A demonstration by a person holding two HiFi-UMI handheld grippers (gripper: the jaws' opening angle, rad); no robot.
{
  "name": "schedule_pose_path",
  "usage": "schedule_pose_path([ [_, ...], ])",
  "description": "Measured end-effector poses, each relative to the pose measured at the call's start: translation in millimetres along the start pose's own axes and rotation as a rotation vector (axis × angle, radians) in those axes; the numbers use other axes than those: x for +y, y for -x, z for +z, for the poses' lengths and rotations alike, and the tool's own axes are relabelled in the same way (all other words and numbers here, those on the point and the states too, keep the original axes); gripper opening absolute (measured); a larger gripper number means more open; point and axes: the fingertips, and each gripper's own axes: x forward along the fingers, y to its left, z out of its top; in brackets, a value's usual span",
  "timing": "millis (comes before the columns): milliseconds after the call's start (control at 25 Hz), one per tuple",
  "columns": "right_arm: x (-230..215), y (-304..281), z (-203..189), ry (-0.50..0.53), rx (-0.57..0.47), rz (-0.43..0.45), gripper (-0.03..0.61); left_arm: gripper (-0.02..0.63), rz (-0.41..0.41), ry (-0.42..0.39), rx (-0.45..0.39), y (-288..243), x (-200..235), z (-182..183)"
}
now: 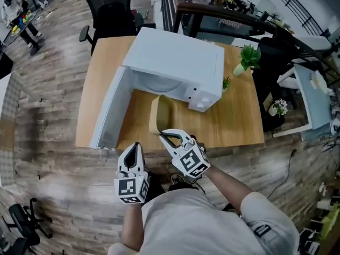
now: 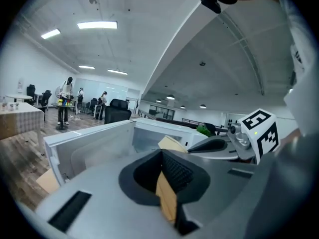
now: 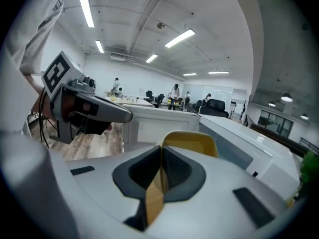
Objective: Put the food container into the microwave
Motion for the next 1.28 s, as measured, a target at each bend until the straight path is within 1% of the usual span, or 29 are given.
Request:
schedule_pose_path([
  [200,-6.8,-27.6,-4.8,0.032,0.066,-0.06,0.021,0.012,-0.124,-0.008,0.023,-25.8,19.3,1.5],
  [360,-9.1,-37.9,-2.8,0.039,0.089,-0.105,0.021,0.012,-0.221,-0.021,0.032,-37.8,26.9,1.3],
  [520,-11.1,-39.2,0.2,0.092,0.12,-0.147,0.021,0.012,-0.289,-0.042,0.039,-50.6,31.3,-2.8],
  [800,-16.0,-41.3,-8.4,0.103,0.172,-0.192,0.021,0.012,-0.336,-0.039,0.07,-57.7,31.1,-23.5],
  [920,-20.6,-44.8,-11.0,0.12,0.184,-0.198,0.021,0.012,-0.331,-0.032,0.078,-61.1,32.6,-30.3],
  [1280,-34.4,-54.2,-25.0,0.096,0.203,-0.201,0.021,0.012,-0.312,-0.051,0.112,-80.3,36.5,-49.2],
])
